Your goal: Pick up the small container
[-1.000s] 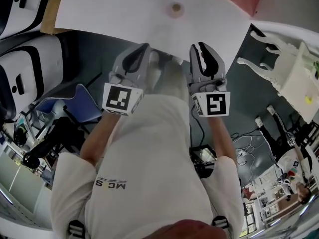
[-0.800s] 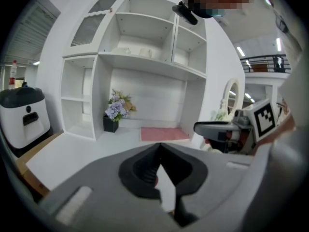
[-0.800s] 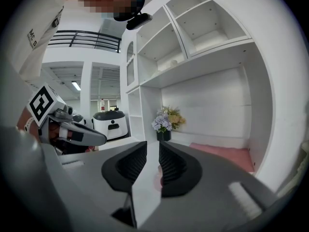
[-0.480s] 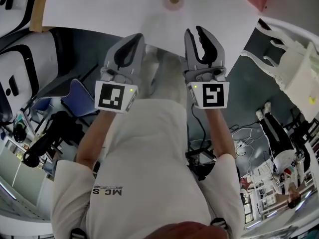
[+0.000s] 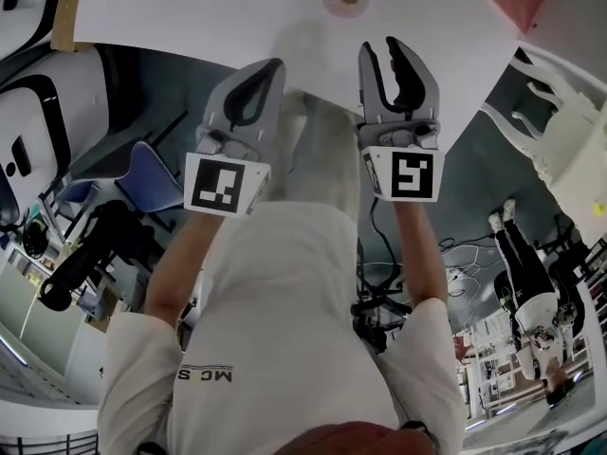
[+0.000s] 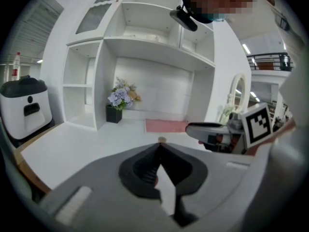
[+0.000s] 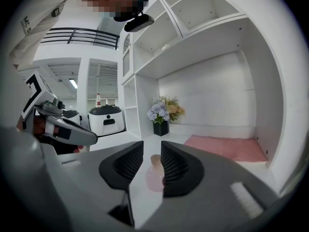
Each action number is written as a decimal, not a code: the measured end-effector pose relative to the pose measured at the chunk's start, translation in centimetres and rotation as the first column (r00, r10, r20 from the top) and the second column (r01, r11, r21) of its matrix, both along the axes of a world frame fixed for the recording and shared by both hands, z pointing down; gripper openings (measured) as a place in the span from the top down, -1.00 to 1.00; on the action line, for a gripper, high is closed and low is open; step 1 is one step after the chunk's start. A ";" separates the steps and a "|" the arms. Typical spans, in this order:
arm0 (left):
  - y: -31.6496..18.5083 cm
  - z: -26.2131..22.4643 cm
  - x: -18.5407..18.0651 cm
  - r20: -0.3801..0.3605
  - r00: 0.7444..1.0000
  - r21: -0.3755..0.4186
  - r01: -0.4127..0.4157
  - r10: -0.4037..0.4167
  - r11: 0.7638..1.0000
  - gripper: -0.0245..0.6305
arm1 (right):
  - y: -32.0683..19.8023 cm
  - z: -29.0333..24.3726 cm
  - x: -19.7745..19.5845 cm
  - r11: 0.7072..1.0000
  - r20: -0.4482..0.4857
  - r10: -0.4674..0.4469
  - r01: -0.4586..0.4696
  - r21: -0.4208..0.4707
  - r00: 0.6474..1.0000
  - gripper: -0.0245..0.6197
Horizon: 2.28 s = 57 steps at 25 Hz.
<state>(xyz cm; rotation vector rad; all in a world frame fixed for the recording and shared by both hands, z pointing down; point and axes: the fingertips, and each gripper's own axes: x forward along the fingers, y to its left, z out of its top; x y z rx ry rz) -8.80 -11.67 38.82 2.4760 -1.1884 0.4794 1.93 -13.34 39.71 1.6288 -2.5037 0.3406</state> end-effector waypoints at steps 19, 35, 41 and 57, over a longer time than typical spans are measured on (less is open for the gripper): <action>-2.2 7.0 1.1 0.000 1.000 -0.050 -0.010 0.010 0.999 0.93 | -4.7 7.4 -1.1 0.999 -0.008 -0.038 0.038 0.003 0.999 0.50; -3.1 10.0 -0.6 0.014 1.000 -0.088 0.012 -0.010 0.996 0.93 | -8.1 10.5 -3.1 0.998 -0.020 -0.064 0.064 0.007 0.998 0.43; -3.5 9.9 -0.7 0.018 1.000 -0.089 0.020 -0.018 0.996 0.93 | -8.7 10.3 -3.1 0.997 -0.044 -0.071 0.072 0.028 0.997 0.51; -2.1 9.8 0.3 0.020 1.000 -0.087 -0.003 0.005 0.996 0.93 | -7.1 9.8 -2.0 0.998 -0.032 -0.069 0.069 0.013 0.997 0.53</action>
